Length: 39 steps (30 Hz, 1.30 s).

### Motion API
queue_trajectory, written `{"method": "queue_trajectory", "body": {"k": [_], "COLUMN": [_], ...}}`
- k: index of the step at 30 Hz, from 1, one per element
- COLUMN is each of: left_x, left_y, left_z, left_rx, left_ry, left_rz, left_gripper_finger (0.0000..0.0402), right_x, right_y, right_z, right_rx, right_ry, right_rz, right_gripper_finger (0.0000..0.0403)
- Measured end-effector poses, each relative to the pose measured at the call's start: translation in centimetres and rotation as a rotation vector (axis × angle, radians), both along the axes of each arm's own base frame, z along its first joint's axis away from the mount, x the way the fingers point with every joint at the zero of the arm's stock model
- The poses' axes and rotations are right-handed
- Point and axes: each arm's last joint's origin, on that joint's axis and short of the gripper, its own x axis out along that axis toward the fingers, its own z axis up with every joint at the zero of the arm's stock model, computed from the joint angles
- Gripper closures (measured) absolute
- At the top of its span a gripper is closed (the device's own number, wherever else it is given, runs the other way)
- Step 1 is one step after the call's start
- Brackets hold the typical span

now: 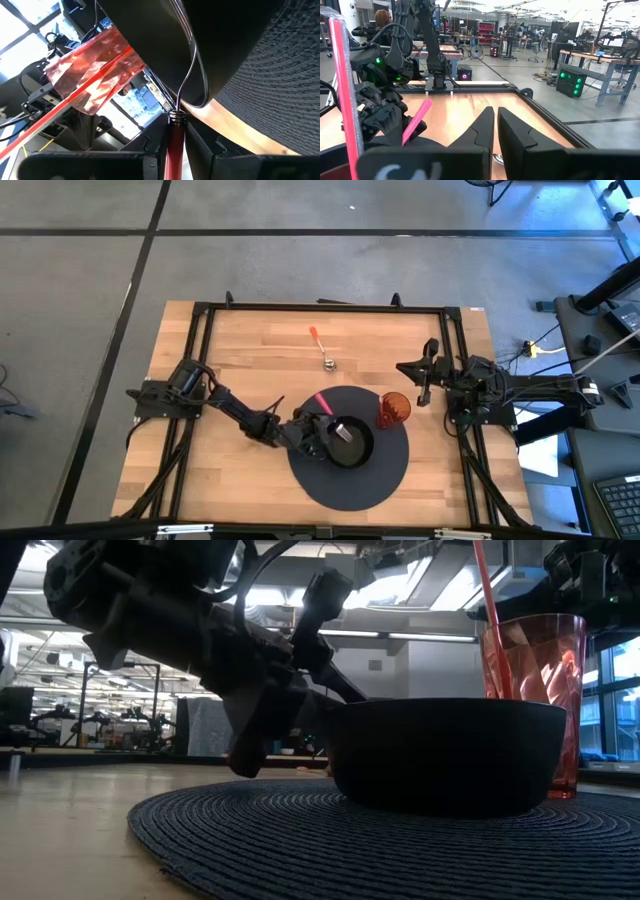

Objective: Pick & Place Utensil
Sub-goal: Put the pink fork into the black bowl on the black placemat

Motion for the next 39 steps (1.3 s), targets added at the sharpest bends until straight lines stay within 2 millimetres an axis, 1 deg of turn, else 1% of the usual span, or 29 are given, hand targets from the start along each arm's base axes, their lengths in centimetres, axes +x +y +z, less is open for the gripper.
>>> {"method": "queue_trajectory", "body": {"k": [5,11,25,29,35,39], "left_x": [-0.1,-0.2,-0.3,-0.1,0.5,0.4], "left_y": [-0.1,0.0,-0.3,-0.4,-1.4,-1.8], "left_z": [-0.1,-0.6,-0.6,-0.3,0.5,0.7], "left_rx": [-0.006,0.010,0.049,0.037,0.016,0.019], "left_ry": [0.005,0.065,0.081,0.071,0.036,0.026], "left_rz": [-0.001,-0.004,-0.016,-0.023,-0.048,-0.040], "left_gripper_finger": [0.0347,0.0347,0.0346,0.0332,0.0302,0.0291], "right_x": [0.0,0.0,0.0,0.0,0.0,0.0], "right_y": [0.0,0.0,0.0,0.0,0.0,0.0], "right_z": [0.0,-0.1,-0.1,-0.1,-0.1,-0.1], "right_rx": [0.000,0.000,0.001,0.001,0.001,0.001], "right_ry": [0.005,0.005,0.009,0.009,0.009,0.009], "right_rz": [0.000,0.000,0.000,0.000,0.000,0.000], "right_gripper_finger": [0.0377,0.0377,0.0377,0.0377,0.0377,0.0377]}}
